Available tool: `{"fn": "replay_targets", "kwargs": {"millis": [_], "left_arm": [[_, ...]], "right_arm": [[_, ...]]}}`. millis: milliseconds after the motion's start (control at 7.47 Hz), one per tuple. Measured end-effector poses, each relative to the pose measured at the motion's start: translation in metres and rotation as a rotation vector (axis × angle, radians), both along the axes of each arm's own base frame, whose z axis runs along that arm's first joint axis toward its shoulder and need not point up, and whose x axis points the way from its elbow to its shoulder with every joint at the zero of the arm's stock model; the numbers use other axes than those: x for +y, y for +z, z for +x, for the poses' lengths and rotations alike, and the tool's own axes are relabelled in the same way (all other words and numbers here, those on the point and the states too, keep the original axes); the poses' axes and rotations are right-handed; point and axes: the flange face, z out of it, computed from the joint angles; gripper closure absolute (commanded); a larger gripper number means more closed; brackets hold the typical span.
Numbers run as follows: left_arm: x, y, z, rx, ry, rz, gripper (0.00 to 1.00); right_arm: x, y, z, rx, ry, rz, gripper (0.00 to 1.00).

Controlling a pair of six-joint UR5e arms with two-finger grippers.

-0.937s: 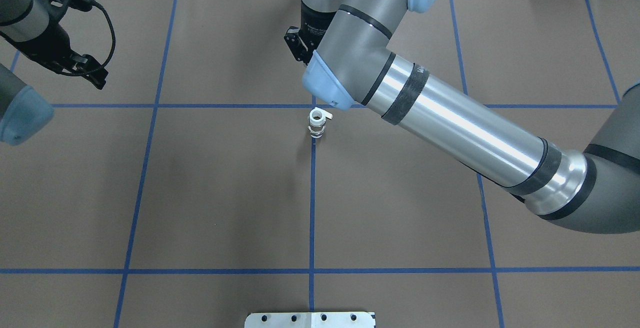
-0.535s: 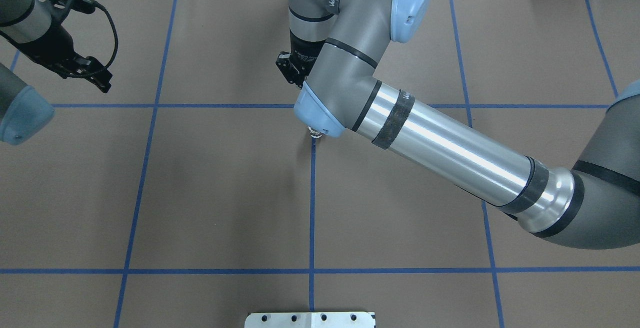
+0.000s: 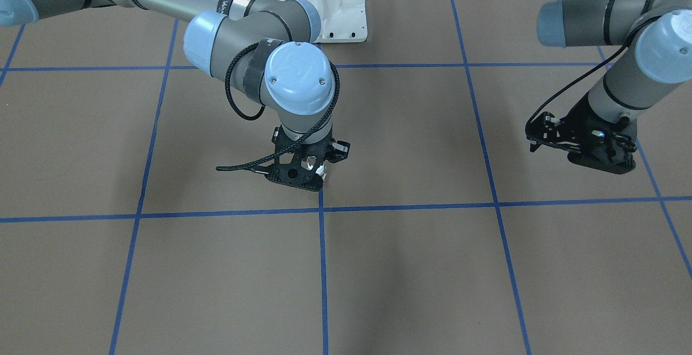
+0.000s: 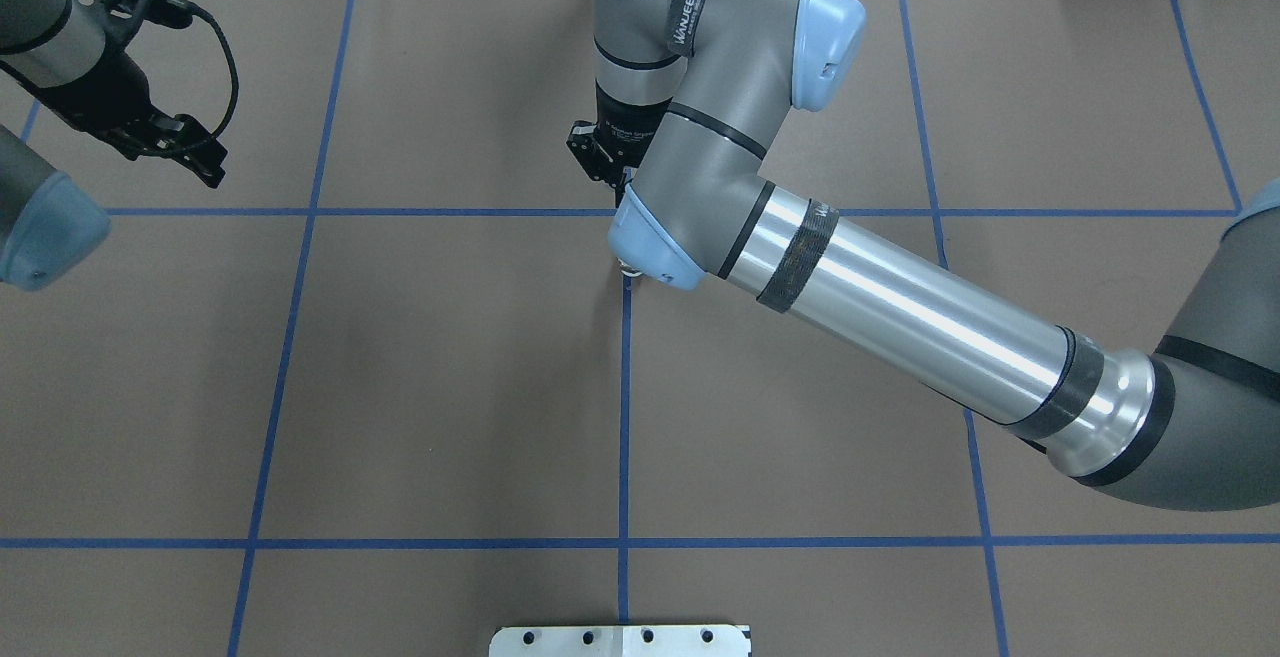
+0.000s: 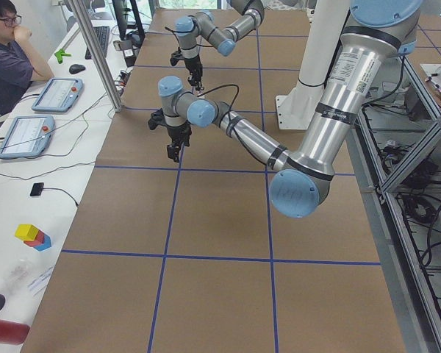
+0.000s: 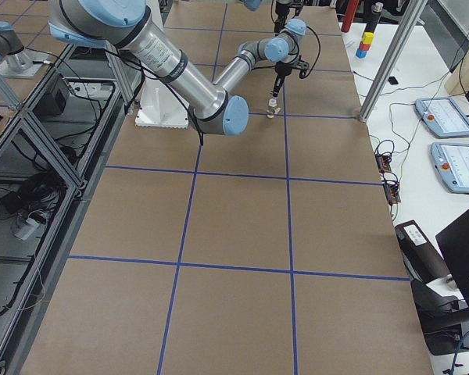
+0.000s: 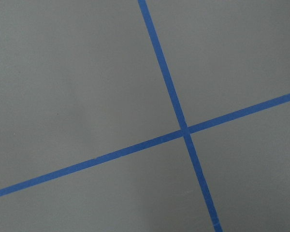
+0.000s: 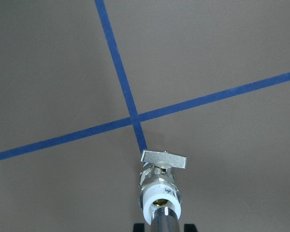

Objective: Assemble PPR valve and pipe with both arms
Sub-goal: 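Lower the held fitting onto the top of the valve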

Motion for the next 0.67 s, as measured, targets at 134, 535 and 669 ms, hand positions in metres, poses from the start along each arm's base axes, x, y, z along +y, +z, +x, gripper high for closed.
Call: {"fn": "replay_targets", "kwargs": {"millis": [134, 535, 669], "left_arm": [[-0.0002, -0.0001, 0.0001, 0.0, 0.0, 0.0, 0.0], [-0.0004, -0.0001, 0.0002, -0.001, -0.001, 0.0, 0.0], [-0.0006, 0.0004, 0.0002, -0.001, -0.001, -0.001, 0.0]], "right_arm": [[-0.0005, 0.0015, -0.0002, -0.003, 0.0, 0.003, 1.0], [-0.0018, 0.0045, -0.0021, -0.01, -0.001, 0.01, 1.0], [-0.0027, 0.0069, -0.0037, -0.018, -0.001, 0.015, 1.0]]}}
